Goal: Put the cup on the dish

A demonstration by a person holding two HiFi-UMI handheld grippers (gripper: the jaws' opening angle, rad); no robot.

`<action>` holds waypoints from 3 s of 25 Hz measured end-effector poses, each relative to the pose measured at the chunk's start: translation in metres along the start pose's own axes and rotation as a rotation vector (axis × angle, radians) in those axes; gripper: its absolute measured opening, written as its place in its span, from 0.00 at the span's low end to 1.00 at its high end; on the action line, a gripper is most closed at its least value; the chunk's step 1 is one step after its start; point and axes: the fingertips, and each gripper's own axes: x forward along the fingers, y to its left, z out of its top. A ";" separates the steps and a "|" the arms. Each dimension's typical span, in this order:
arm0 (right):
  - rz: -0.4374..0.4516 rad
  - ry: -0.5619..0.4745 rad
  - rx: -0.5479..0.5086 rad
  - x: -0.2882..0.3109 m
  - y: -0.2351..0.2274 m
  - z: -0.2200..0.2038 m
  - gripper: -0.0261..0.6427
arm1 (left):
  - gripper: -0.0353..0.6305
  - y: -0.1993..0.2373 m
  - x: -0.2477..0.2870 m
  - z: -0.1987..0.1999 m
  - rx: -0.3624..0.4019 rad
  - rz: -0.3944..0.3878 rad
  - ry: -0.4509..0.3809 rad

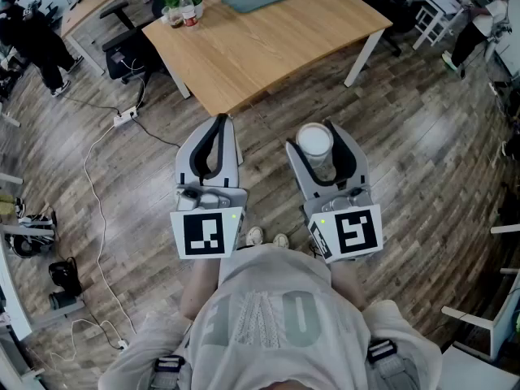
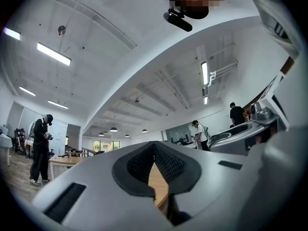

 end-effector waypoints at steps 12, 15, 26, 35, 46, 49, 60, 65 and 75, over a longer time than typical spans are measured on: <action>0.030 -0.057 0.010 0.015 0.012 0.010 0.45 | 0.07 0.029 0.008 -0.005 -0.027 0.010 -0.017; 0.014 -0.056 0.004 0.020 0.010 0.011 0.45 | 0.07 0.030 0.012 -0.005 -0.027 -0.003 -0.030; -0.100 -0.026 -0.040 0.036 -0.020 0.006 0.45 | 0.07 0.061 0.041 -0.026 -0.036 -0.011 -0.045; -0.079 -0.044 -0.008 0.089 -0.104 -0.014 0.45 | 0.07 0.044 0.123 -0.039 0.047 0.015 -0.029; 0.040 -0.045 0.023 0.165 -0.216 -0.039 0.45 | 0.07 0.025 0.243 -0.056 0.067 0.137 0.002; 0.060 -0.025 0.035 0.184 -0.229 -0.049 0.45 | 0.07 0.021 0.258 -0.061 0.068 0.149 0.025; 0.107 0.030 0.040 0.254 -0.260 -0.066 0.45 | 0.07 0.033 0.329 -0.098 -0.008 0.151 0.048; 0.148 0.032 0.012 0.308 -0.278 -0.066 0.45 | 0.07 0.054 0.384 -0.116 -0.021 0.151 0.054; 0.150 0.069 0.018 0.438 -0.304 -0.058 0.45 | 0.07 0.123 0.487 -0.132 0.037 0.143 0.061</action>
